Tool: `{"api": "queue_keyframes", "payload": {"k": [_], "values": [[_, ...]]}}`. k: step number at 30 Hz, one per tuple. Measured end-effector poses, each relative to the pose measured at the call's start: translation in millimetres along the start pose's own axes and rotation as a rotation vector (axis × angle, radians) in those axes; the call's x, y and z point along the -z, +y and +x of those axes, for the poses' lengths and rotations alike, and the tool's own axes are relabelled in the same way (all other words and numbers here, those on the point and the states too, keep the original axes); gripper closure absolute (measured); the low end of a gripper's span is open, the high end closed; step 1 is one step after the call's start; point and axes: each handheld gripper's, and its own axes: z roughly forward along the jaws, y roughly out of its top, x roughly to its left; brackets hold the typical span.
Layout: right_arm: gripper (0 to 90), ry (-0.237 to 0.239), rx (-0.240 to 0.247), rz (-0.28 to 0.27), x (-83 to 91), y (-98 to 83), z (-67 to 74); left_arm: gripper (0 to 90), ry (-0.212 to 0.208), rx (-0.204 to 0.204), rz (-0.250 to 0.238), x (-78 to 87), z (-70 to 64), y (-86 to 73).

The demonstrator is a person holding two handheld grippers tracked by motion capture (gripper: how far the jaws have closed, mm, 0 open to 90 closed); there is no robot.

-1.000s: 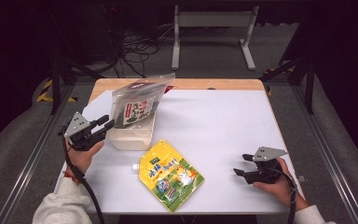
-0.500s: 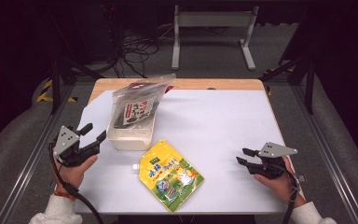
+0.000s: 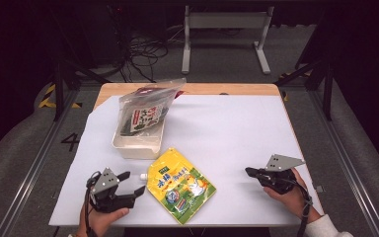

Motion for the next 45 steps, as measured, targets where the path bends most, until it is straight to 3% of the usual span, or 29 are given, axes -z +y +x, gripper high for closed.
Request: {"api": "queue_keyframes", "payload": {"k": [4, 6, 9, 12, 15, 17, 18, 21, 22, 27, 31, 35, 37, 39, 42, 45], "values": [[89.3, 0.043, 0.021, -0.012, -6.5, 7.6, 13.0, 19.0, -0.068, 0.046, 0.029, -5.3, -7.2, -4.7], [88.8, 0.064, 0.035, -0.019, -8.9, 11.2, 19.9, 16.6, -0.108, 0.088, 0.052, -10.5, -7.3, -7.0], [89.3, 0.096, 0.055, -0.023, -14.0, 17.0, 29.7, 16.5, -0.118, 0.101, 0.067, -15.4, -7.2, -8.0], [89.8, 0.127, 0.082, -0.025, -20.4, 22.9, 40.4, 18.4, -0.182, 0.144, 0.088, -22.6, -9.2, -8.3], [90.0, 0.167, 0.098, -0.025, -27.5, 28.3, 52.0, 22.9, -0.2, 0.131, 0.123, -29.0, -12.6, -9.3], [90.0, 0.19, 0.093, -0.03, -29.2, 30.1, 56.1, 22.3, -0.215, 0.131, 0.12, -30.2, -13.9, -8.7], [90.0, 0.214, 0.107, -0.031, -33.0, 34.0, 66.8, 21.8, -0.22, 0.134, 0.121, -31.3, -14.3, -8.1], [90.0, 0.232, 0.119, -0.03, -36.7, 36.3, 73.8, 19.8, -0.235, 0.154, 0.116, -33.4, -13.8, -7.2], [90.0, 0.228, 0.143, -0.018, -42.4, 37.9, 79.8, 20.4, -0.232, 0.155, 0.115, -33.3, -13.6, -7.3], [90.0, 0.222, 0.146, 0.014, -56.1, 38.2, 83.9, 18.3, -0.175, 0.147, 0.115, -31.6, -11.2, -7.3], [90.0, 0.214, 0.171, 0.049, -64.4, 34.8, 86.1, 20.5, -0.17, 0.13, 0.111, -30.0, -7.5, -9.0], [90.0, 0.214, 0.15, 0.062, -66.9, 29.2, 84.2, 13.9, -0.158, 0.079, 0.129, -36.7, -11.6, -4.4], [90.0, 0.215, 0.143, 0.063, -67.1, 29.1, 84.1, 13.7, -0.155, 0.076, 0.134, -37.6, -12.6, -3.7], [90.0, 0.212, 0.149, 0.067, -67.7, 28.2, 85.2, 12.7, -0.171, 0.08, 0.136, -40.6, -12.1, -1.2], [90.0, 0.246, 0.147, 0.093, -70.0, 24.5, 85.7, 13.1, -0.258, 0.126, 0.123, -49.2, -8.3, 4.7], [90.0, 0.241, 0.15, 0.091, -69.6, 23.9, 86.0, 13.8, -0.304, 0.147, 0.113, -58.5, -6.8, 10.5]]}}
